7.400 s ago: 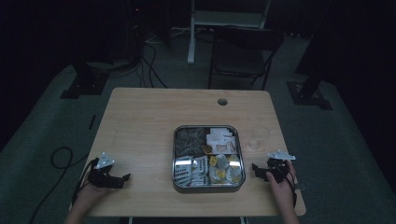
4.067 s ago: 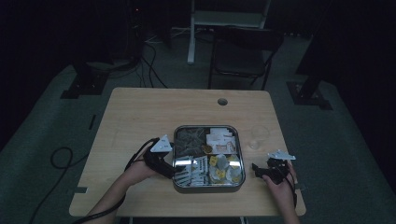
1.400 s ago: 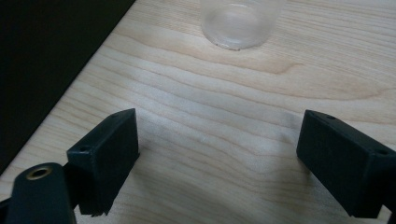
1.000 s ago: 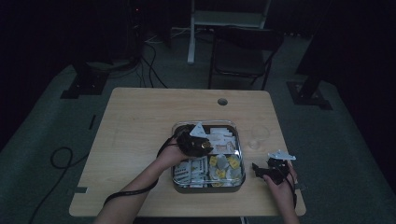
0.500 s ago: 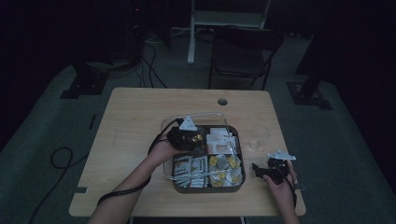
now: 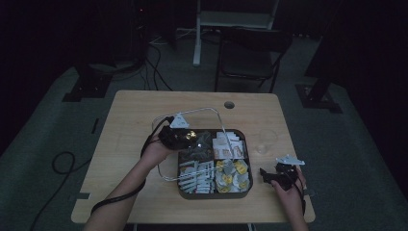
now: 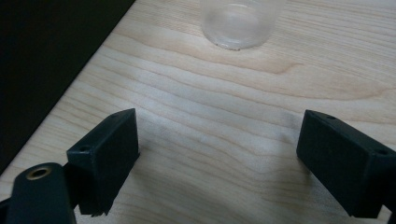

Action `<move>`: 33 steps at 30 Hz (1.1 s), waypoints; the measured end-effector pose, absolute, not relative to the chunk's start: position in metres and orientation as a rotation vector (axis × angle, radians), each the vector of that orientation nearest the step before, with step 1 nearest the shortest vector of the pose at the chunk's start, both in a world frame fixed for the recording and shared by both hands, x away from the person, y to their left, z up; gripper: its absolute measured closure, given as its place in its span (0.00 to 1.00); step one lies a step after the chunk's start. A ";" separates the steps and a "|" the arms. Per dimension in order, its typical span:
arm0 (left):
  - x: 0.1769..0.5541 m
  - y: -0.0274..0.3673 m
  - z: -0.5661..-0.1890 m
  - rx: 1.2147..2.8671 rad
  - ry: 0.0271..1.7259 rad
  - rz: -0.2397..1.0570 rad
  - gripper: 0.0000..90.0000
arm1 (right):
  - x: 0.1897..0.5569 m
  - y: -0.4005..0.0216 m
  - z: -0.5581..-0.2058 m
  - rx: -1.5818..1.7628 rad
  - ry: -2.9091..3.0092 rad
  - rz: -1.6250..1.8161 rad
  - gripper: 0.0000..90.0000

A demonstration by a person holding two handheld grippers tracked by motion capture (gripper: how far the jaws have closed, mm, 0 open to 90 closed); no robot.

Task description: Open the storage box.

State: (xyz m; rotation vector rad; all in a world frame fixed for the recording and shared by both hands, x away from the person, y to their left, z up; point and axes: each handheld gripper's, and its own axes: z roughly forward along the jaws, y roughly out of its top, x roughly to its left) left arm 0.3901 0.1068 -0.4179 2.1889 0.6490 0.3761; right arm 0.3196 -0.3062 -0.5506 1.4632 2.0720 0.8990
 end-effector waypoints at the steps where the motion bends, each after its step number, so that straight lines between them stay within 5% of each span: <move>1: 0.390 0.109 -0.417 2.186 0.655 0.383 0.66 | 0.320 -0.306 -0.551 1.463 2.072 0.899 0.14; 33: 0.385 0.212 -0.415 2.052 0.930 0.549 0.66 | 0.320 -0.306 -0.551 1.463 2.072 0.898 0.14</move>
